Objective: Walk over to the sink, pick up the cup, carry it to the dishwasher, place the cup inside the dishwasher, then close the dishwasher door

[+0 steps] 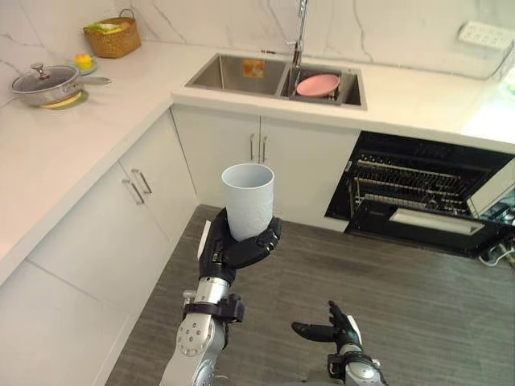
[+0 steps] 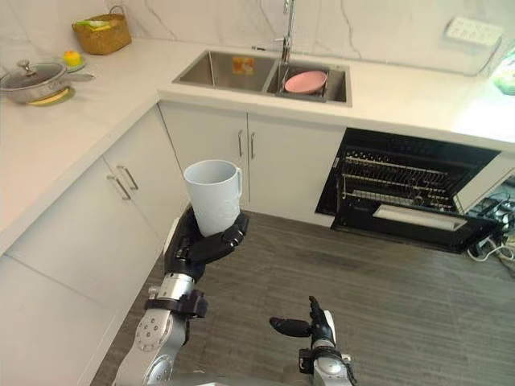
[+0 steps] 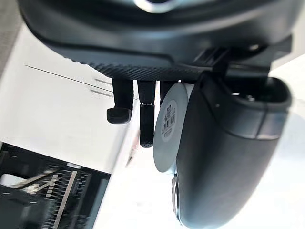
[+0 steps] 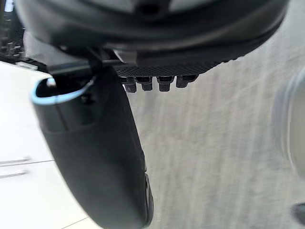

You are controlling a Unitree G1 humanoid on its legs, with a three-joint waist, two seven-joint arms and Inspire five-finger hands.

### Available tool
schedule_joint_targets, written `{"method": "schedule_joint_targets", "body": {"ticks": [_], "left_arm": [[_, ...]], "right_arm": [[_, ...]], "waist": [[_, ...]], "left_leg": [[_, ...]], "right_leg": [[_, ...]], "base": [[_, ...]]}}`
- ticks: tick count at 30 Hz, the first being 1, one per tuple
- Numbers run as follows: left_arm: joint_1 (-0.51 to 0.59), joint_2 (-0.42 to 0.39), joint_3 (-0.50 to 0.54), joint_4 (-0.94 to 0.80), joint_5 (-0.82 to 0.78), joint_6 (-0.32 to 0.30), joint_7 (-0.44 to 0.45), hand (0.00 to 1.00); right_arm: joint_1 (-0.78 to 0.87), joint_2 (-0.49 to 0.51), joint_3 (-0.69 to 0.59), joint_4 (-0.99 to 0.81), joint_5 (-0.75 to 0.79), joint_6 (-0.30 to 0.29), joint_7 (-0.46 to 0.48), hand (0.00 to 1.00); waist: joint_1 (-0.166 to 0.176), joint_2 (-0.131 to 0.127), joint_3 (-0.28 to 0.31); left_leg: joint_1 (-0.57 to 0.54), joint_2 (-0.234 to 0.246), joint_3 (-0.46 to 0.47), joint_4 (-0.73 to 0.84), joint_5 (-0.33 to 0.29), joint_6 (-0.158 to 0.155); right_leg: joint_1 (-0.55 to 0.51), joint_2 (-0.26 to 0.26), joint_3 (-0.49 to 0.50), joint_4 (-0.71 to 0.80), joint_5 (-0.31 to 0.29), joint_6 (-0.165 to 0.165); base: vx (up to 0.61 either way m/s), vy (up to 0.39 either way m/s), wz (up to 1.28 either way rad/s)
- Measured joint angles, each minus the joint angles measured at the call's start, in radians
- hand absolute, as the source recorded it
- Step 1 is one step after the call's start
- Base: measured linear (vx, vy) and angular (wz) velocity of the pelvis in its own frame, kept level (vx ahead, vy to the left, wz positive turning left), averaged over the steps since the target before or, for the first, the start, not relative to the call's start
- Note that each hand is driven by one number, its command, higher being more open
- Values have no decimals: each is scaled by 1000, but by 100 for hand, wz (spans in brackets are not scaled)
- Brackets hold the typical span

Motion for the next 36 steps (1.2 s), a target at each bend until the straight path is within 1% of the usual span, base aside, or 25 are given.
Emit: {"method": "schedule_joint_targets", "body": {"ticks": [3,4,5,6,7,8,9,11,13,15,16,17,18,20,21,22,23,24,25,26,28,31,33,34,36], "left_arm": [[-1,8,-13,1,0,-12,5,0],[-1,9,-17,6,0,-12,8,0],[-1,12,-19,10,0,-12,8,0],[-4,7,-22,27,0,-14,8,0],[-11,-18,-29,80,0,-6,8,0],[-12,-34,-35,100,0,5,8,0],[-16,-41,-35,107,0,7,8,0],[-18,-70,-37,116,1,18,6,0],[-16,-87,-36,103,0,17,4,0],[-4,-93,-34,61,0,13,-3,0],[2,-93,-34,36,0,10,-8,0],[2,-94,-34,31,0,4,-9,0],[2,-93,-30,31,0,-8,-9,0],[2,-84,-23,35,0,-9,-8,0],[2,-80,-19,48,0,-8,-6,0],[3,-79,-20,55,0,-7,-6,0],[4,-78,-21,70,1,-7,-4,0],[6,-78,-21,75,1,-7,-2,0],[2,-64,-19,81,2,-5,3,0],[-2,-56,-14,78,6,-5,11,0],[-7,-44,-18,78,20,-3,19,0],[-7,-26,-31,78,26,-2,20,0],[-8,-22,-30,77,48,-2,28,0],[-8,-18,-29,74,60,-2,36,0],[-8,-15,-22,70,79,-5,39,0]], "right_arm": [[-33,0,8,-4,0,-2,1,100],[-36,-5,19,-5,0,-2,-1,100],[-28,-10,28,-12,0,-2,-2,100],[-22,-23,34,-13,0,-4,-4,100],[-19,-53,35,-6,0,0,-6,100],[-13,-77,35,-11,1,2,-8,100],[-11,-85,34,-16,1,5,-9,100],[22,-91,33,-41,2,9,-16,100],[70,-82,35,-117,3,8,-21,100],[81,-72,34,-174,4,2,-27,100],[73,-70,34,-186,10,-3,-29,100],[66,-70,34,-184,10,-4,-28,100],[50,-74,35,-177,11,-4,-27,100],[35,-67,36,-163,11,-7,-28,100],[17,-70,36,-134,11,-6,-28,100],[15,-72,35,-124,11,-6,-29,100],[16,-80,36,-109,12,-6,-33,100],[17,-83,36,-105,12,-6,-33,100],[15,-74,37,-104,13,-4,-35,100],[13,-57,39,-116,12,-6,-36,100],[10,-36,39,-145,12,-6,-36,100],[6,-34,39,-204,10,-6,-35,100],[4,-33,46,-243,7,-6,-35,100],[3,-29,48,-273,-1,-6,-35,100],[3,-25,60,-334,-10,-7,-35,100]], "waist": [[-12,2,0],[-25,-2,-4],[-37,-24,-12],[-48,-27,-16],[-48,25,-16],[-51,55,-19],[-51,62,-15],[-47,72,-5],[-24,70,-3],[-19,67,-3],[-11,71,-8],[-3,72,-9],[14,71,-9],[18,67,-9],[17,65,-8],[17,65,-8],[18,67,-9],[20,72,-12],[16,66,-14],[8,39,-13],[4,12,-9],[2,8,-11],[1,8,-11],[1,8,-11],[-6,9,-13]], "left_leg": [[68,42,34,-46,-20,-45],[83,54,38,-53,-31,-70],[93,35,33,-57,-40,-86],[111,38,24,-61,-55,-109],[138,80,25,-56,-61,-118],[133,101,22,-22,-57,-119],[126,113,19,12,-53,-125],[48,181,-26,309,7,-159],[-39,232,-34,563,27,-166],[-135,250,-16,665,3,-132],[-179,246,-4,649,-20,-105],[-196,237,-4,622,-33,-96],[-221,208,-16,529,-49,-80],[-232,136,-72,291,-39,-77],[-248,67,-157,129,11,-79],[-253,44,-188,76,41,-83],[-245,12,-234,4,139,-89],[-233,11,-237,-7,200,-91],[-227,-2,-213,29,202,-37],[-239,-10,-182,69,163,-17],[-237,-26,-141,103,114,3],[-166,-52,-73,64,82,31],[-98,-62,-44,18,73,45],[-51,-64,-24,-18,71,49],[-13,-59,-11,-61,70,51]], "right_leg": [[-115,38,-94,-191,-12,-30],[-122,63,-118,-357,38,-34],[-120,65,-121,-487,166,-58],[-115,69,-115,-475,224,-95],[-87,97,-130,-465,200,-104],[-76,117,-134,-467,178,-115],[-64,125,-136,-469,168,-119],[50,153,-154,-525,142,-134],[143,166,-150,-588,136,-142],[196,173,-145,-627,114,-157],[211,173,-134,-638,106,-152],[217,173,-123,-641,103,-150],[227,170,-97,-650,100,-144],[241,155,-67,-665,96,-131],[246,133,-37,-669,87,-106],[249,124,-25,-671,83,-93],[260,112,5,-672,79,-56],[264,113,24,-672,71,-42],[280,95,49,-674,58,-23],[283,76,71,-679,50,-5],[280,50,107,-675,42,12],[217,14,149,-516,36,44],[171,-8,116,-378,49,68],[148,-29,56,-306,50,67],[99,-44,-30,-233,22,30]], "base": [[330,-157,-29],[342,-168,-8],[295,-128,10],[357,-121,2],[446,-159,-9],[450,-172,-18],[468,-232,-3],[445,-230,13],[256,-95,-2],[187,-34,-7],[123,10,-13],[156,37,-39],[171,72,-51],[232,140,-51],[264,192,-43],[342,268,-61],[242,206,-56],[310,281,-70],[329,301,-62],[324,302,-59],[281,286,-56],[266,278,-56],[164,144,-51],[153,99,-41],[153,70,-32]]}}
